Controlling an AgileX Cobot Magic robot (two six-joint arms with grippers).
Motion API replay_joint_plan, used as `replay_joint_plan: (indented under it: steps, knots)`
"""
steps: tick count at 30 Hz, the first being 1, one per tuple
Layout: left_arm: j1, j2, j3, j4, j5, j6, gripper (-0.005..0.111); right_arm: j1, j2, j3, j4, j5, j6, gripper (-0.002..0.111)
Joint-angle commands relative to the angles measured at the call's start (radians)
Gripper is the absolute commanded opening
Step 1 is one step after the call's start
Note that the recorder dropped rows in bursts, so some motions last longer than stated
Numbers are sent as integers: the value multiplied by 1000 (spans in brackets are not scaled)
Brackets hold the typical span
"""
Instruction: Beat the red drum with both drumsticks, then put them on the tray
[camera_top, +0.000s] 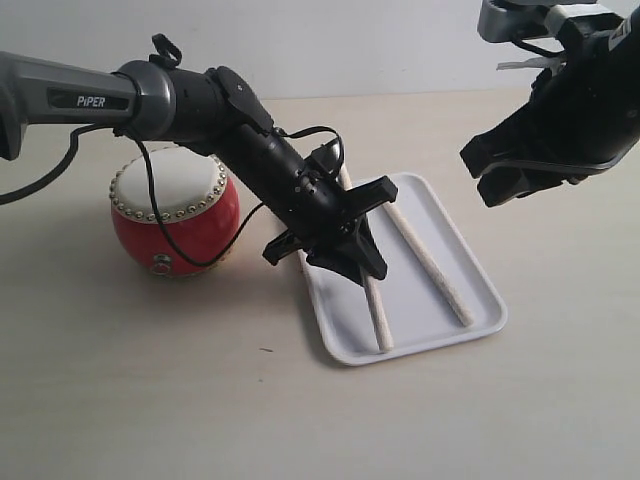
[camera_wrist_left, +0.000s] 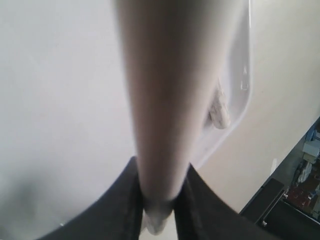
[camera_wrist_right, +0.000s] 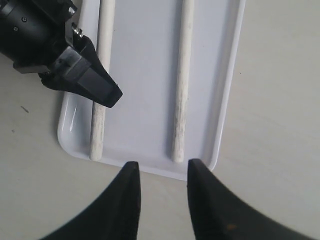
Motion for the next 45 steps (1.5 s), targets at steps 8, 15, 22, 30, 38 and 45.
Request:
replay_joint_plan:
  steps: [8,15,22,30,38,45]
  knots:
    - [0,2,-6,3,-10,-24,12,-5,-10,6,-8,-19,1,32]
    - [0,2,-6,3,-6,-24,38,-5,-10,6,-8,-19,1,32]
    - [1,2,-6,3,4,-24,38,-5,-10,6,-8,-24,1,32]
    - [29,-57,-6,18,120,79,24,-5,-10,6,11,-59,1,32]
    - [36,-296,133,24,42,231,0,-3,-16,17,95,-76,-61,23]
    - [22,-715,552,1,-351,406,0,-3,-201,198,144,-288,-86,0]
